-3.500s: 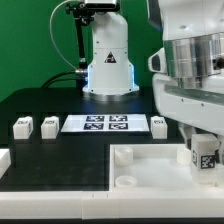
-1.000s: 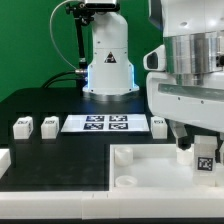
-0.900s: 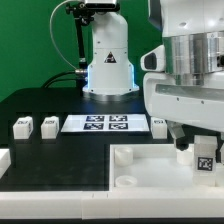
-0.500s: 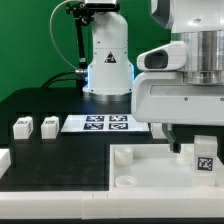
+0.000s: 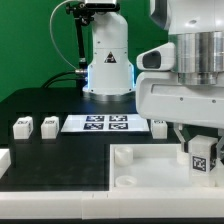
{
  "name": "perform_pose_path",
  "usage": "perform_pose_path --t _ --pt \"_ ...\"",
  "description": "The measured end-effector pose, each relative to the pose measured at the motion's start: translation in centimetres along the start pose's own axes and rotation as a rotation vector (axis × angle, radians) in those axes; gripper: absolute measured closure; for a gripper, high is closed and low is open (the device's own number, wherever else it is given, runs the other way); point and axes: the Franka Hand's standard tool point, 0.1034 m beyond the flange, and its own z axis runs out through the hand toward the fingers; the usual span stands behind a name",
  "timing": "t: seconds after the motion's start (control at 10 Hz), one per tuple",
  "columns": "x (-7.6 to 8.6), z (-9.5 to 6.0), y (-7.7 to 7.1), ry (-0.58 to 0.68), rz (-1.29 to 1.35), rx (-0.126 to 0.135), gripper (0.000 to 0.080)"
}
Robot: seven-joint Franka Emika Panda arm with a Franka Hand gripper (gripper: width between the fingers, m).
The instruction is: Assemble one leg
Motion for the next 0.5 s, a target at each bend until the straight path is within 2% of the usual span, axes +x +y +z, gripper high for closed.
perform_pose_path --t 0.2,0.3,0.4,0.5 --pt "-0.27 0.09 -0.39 -0.003 0.454 -0.051 0.0509" --pt "-0.26 0.11 -0.56 -0.002 0.737 -0.066 0.0509" --pt "-0.07 0.07 -0.41 -0.007 0.917 -0.062 0.0509" --pt "-0.04 0.05 -0.37 -0.014 0.990 -0.058 0.0508"
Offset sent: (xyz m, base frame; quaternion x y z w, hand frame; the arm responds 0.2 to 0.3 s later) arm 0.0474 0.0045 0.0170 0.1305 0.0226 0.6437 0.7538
